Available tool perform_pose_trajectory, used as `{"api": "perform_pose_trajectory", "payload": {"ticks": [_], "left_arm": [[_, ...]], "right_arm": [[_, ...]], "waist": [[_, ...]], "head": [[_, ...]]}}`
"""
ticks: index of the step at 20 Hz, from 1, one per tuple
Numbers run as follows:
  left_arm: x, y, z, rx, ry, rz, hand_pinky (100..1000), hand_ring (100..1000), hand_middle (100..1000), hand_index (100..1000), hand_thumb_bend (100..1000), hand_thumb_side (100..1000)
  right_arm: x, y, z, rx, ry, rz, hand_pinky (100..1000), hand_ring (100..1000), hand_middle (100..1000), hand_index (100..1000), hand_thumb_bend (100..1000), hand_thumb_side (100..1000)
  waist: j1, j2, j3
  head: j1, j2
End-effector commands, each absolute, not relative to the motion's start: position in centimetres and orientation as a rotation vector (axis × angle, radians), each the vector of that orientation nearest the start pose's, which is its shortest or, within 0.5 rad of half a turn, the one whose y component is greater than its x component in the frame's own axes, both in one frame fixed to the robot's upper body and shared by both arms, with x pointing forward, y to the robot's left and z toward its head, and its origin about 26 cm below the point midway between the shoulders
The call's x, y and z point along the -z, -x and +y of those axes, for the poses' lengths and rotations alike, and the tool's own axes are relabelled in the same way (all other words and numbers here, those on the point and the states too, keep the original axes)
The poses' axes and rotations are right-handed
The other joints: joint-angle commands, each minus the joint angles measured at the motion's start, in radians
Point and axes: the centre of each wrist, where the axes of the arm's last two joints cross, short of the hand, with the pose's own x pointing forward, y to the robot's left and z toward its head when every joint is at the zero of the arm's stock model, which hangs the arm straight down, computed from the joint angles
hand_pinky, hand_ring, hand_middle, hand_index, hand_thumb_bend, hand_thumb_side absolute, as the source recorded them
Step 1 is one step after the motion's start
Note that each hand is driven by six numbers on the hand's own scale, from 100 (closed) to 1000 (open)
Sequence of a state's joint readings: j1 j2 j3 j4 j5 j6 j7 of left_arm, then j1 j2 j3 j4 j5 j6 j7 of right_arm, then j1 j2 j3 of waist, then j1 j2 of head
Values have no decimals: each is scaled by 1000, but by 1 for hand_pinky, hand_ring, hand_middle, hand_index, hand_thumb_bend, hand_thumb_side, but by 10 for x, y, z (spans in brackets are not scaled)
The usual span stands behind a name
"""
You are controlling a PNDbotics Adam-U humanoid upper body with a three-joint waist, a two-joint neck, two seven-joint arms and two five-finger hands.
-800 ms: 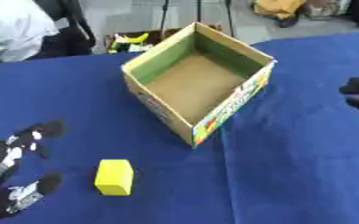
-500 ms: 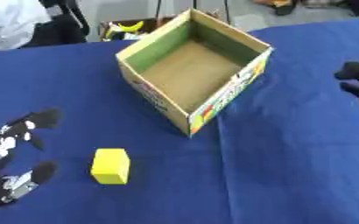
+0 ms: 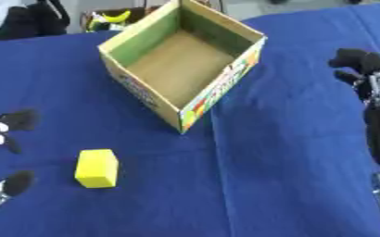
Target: Pick up objects on the table and place them in the box.
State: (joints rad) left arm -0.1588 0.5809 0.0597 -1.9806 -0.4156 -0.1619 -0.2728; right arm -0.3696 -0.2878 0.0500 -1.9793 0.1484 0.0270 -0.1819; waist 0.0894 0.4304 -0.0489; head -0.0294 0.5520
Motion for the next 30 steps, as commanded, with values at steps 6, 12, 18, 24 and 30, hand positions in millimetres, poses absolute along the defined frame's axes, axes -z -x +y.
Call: {"api": "perform_pose_trajectory", "payload": {"ticks": [6,12,18,24,30], "left_arm": [[-224,-285,327,1382,-779,-1933,675,878,897,1000,781,881],[-247,-291,321,1692,-856,-1720,659,844,926,1000,865,812],[-270,-294,309,1907,-932,-1458,385,625,910,1000,789,815],[-270,-304,302,1924,-885,-1389,229,494,888,1000,788,787],[-267,-320,303,1887,-773,-1371,100,390,779,1000,805,772]], "right_arm": [[-215,-304,-237,-269,352,-2352,858,905,675,802,100,964],[-213,-304,-237,-281,348,-2339,859,906,674,801,100,963],[-211,-303,-237,-292,343,-2328,860,907,673,797,100,961],[-210,-303,-237,-291,339,-2319,861,906,671,797,100,953],[-209,-303,-237,-289,335,-2313,862,907,669,794,100,951]], "waist": [[1,-32,2],[9,-41,-2],[15,-45,-9],[18,-47,-12],[20,-48,-15]], "head": [[5,-22],[11,-28],[20,-39],[24,-39],[28,-38]]}}
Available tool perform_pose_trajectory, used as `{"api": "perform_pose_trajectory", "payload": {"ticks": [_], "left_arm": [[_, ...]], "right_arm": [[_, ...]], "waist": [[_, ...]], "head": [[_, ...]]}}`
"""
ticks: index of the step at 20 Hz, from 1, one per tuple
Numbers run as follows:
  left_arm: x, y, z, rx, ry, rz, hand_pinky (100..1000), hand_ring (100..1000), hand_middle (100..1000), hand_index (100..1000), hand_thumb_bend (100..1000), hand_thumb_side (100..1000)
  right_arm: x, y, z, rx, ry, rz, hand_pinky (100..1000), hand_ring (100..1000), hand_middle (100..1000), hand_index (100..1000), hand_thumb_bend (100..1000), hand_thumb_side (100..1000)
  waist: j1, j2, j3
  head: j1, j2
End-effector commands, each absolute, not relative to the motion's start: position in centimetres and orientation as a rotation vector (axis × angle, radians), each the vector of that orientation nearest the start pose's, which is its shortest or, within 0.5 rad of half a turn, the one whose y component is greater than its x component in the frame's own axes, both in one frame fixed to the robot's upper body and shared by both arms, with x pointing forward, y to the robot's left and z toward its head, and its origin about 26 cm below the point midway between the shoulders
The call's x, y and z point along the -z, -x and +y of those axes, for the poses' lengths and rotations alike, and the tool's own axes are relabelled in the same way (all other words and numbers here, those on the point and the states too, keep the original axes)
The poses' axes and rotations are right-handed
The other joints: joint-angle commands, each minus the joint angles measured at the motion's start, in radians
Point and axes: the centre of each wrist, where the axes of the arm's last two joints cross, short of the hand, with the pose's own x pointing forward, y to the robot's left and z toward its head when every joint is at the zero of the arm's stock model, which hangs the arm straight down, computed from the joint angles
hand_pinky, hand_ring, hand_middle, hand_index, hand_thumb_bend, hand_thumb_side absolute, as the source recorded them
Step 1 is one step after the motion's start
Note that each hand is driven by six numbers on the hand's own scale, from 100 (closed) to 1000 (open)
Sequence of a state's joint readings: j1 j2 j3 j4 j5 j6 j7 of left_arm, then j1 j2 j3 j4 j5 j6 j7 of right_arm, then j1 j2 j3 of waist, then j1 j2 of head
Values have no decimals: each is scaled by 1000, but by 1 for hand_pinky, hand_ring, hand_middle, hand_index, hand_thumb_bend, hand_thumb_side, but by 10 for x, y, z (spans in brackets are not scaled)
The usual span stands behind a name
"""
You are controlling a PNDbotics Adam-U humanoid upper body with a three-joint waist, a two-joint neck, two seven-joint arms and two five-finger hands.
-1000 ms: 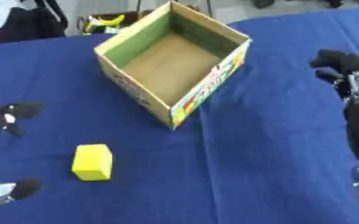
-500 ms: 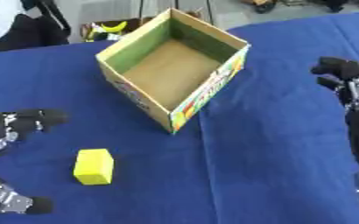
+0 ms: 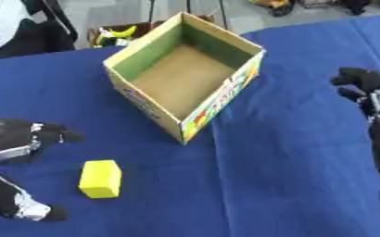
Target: Pick up objects on the table and place them in the box.
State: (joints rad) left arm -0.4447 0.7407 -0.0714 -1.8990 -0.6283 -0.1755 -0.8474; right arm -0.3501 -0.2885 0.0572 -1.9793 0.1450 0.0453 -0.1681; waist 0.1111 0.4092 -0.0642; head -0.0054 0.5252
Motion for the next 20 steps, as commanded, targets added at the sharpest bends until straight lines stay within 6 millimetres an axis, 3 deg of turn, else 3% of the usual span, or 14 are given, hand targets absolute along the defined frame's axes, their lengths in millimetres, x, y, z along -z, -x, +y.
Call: {"api": "perform_pose_trajectory", "payload": {"ticks": [1,12,20], "left_arm": [[-268,-321,302,1883,-773,-1371,100,372,773,1000,802,770],[-270,-335,288,1870,-862,-1358,100,312,759,977,752,736],[-260,-348,283,1898,-864,-1292,100,337,791,980,733,731]], "right_arm": [[-209,-303,-237,-289,334,-2310,862,907,669,794,100,950],[-207,-303,-237,-289,331,-2301,864,907,667,793,100,949],[-207,-302,-237,-288,333,-2296,865,908,667,793,100,947]], "waist": [[-2,-26,0],[-3,-25,0],[-3,-22,1]], "head": [[5,-11],[13,-8],[20,-15]]}}
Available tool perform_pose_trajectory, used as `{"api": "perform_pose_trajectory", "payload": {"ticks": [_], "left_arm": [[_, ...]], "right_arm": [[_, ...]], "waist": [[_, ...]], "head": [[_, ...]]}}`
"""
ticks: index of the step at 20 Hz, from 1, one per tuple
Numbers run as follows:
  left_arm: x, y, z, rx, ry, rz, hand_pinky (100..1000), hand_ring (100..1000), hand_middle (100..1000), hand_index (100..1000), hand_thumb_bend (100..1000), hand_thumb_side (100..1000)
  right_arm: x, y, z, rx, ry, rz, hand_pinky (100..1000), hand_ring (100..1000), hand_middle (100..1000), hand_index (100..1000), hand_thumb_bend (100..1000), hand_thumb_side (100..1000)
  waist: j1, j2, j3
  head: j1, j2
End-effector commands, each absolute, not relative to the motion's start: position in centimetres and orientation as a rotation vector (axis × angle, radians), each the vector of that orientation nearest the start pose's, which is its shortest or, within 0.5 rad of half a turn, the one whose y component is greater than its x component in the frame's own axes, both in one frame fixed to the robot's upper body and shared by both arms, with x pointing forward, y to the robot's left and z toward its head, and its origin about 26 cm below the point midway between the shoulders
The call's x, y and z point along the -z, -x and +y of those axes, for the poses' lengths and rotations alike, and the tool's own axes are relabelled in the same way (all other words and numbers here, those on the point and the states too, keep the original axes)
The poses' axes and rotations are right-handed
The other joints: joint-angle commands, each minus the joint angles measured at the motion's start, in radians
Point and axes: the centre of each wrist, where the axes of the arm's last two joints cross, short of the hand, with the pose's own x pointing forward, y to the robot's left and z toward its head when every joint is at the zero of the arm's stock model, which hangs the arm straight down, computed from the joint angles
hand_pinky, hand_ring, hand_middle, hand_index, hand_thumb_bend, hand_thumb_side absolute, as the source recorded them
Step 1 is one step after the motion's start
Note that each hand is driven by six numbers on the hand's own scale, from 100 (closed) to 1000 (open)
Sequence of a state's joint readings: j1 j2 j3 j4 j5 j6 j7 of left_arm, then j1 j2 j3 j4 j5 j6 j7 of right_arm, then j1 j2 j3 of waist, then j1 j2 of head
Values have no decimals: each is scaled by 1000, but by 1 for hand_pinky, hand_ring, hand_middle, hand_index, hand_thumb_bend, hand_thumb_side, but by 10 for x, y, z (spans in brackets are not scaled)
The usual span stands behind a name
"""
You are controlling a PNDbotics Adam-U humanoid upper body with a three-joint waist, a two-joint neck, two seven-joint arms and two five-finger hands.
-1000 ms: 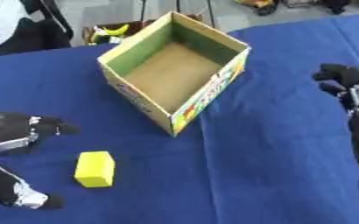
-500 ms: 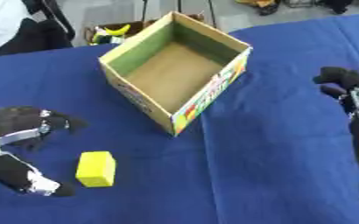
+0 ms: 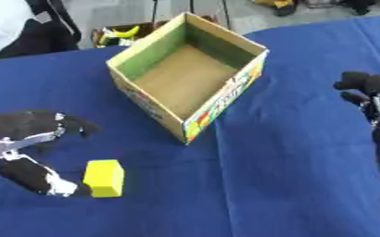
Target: Pick up objects on the table and place them in the box.
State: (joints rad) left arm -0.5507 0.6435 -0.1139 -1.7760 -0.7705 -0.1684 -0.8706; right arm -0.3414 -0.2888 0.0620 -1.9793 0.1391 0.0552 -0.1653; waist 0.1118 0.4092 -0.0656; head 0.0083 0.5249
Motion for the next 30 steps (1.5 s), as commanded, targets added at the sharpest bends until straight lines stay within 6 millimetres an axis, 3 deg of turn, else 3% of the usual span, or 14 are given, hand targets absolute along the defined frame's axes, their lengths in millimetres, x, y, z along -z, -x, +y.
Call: {"api": "perform_pose_trajectory", "payload": {"ticks": [1,8,18,22,30], "left_arm": [[-259,-349,282,1903,-865,-1286,100,348,795,979,731,732],[-255,-355,277,1931,-877,-1255,118,387,811,977,718,734],[-241,-365,271,1980,-884,-1174,100,320,801,968,701,720],[-235,-368,268,1996,-886,-1148,100,324,768,946,688,702],[-229,-372,267,2012,-870,-1134,100,312,615,824,694,683]], "right_arm": [[-207,-302,-237,-288,333,-2296,865,908,667,793,100,947],[-206,-302,-237,-291,330,-2292,866,908,667,793,100,946],[-206,-302,-237,-294,327,-2291,867,909,667,793,100,945],[-206,-302,-237,-293,326,-2290,867,909,667,793,100,944],[-206,-302,-237,-287,331,-2286,869,910,666,792,100,936]], "waist": [[-4,-22,3],[-5,-21,5],[-6,-18,4],[-6,-17,2],[-5,-16,-1]], "head": [[7,-15],[10,-19],[12,-23],[12,-24],[11,-24]]}}
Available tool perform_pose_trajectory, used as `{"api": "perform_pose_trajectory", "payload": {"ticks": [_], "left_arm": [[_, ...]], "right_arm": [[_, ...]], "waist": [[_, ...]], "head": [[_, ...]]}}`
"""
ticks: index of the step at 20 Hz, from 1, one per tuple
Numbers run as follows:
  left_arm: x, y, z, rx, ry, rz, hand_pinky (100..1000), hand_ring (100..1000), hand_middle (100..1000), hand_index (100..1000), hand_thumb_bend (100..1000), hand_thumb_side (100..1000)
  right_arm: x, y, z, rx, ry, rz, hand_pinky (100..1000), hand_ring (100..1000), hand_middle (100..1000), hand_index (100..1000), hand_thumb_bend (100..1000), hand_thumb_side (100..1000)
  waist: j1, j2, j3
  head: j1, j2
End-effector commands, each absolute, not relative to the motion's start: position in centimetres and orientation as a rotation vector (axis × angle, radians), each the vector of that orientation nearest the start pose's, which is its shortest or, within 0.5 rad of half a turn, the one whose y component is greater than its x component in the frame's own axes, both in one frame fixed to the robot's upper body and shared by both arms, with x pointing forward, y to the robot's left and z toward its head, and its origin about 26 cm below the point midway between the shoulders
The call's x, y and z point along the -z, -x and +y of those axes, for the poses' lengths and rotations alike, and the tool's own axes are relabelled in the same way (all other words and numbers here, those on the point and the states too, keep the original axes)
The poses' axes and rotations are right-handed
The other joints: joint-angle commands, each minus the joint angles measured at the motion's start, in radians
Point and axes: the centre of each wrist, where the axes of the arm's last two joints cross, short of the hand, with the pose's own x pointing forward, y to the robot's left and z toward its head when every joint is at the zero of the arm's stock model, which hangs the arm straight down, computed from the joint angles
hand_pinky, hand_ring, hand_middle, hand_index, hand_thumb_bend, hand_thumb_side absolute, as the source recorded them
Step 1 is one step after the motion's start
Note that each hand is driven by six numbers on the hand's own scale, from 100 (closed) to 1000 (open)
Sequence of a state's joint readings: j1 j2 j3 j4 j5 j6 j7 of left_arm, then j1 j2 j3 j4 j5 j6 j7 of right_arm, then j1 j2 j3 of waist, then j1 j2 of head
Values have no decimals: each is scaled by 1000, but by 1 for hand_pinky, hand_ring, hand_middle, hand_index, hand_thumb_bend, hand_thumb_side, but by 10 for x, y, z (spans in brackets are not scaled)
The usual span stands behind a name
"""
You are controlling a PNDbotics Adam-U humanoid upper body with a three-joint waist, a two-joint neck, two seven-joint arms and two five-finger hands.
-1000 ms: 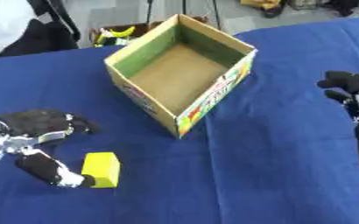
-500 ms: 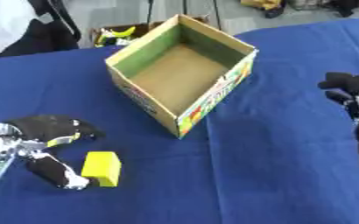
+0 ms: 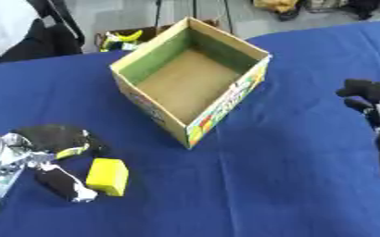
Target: Pick up objects on the table and place them in the box.
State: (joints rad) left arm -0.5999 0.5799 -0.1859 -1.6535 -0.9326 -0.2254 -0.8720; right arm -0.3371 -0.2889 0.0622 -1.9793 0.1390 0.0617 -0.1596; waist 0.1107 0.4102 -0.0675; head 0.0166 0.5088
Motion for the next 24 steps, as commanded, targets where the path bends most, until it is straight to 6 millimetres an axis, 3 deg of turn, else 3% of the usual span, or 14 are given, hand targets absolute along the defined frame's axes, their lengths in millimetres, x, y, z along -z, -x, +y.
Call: {"api": "perform_pose_trajectory", "payload": {"ticks": [1,8,17,24], "left_arm": [[-228,-372,266,2015,-867,-1139,100,307,597,798,694,675],[-235,-367,262,2011,-898,-1201,100,302,635,795,674,671],[-237,-364,259,1984,-922,-1262,100,251,597,753,474,605],[-241,-362,257,1950,-940,-1321,100,192,548,696,392,605]], "right_arm": [[-206,-302,-237,-284,333,-2283,869,910,665,792,100,933],[-206,-302,-237,-279,334,-2279,870,910,665,792,100,931],[-205,-302,-237,-277,334,-2276,870,910,664,791,100,932],[-205,-302,-238,-276,338,-2270,872,910,663,791,100,931]], "waist": [[-4,-17,1],[-5,-18,2],[-7,-18,2],[-7,-17,2]], "head": [[3,-8],[1,-10],[0,-14],[-3,-16]]}}
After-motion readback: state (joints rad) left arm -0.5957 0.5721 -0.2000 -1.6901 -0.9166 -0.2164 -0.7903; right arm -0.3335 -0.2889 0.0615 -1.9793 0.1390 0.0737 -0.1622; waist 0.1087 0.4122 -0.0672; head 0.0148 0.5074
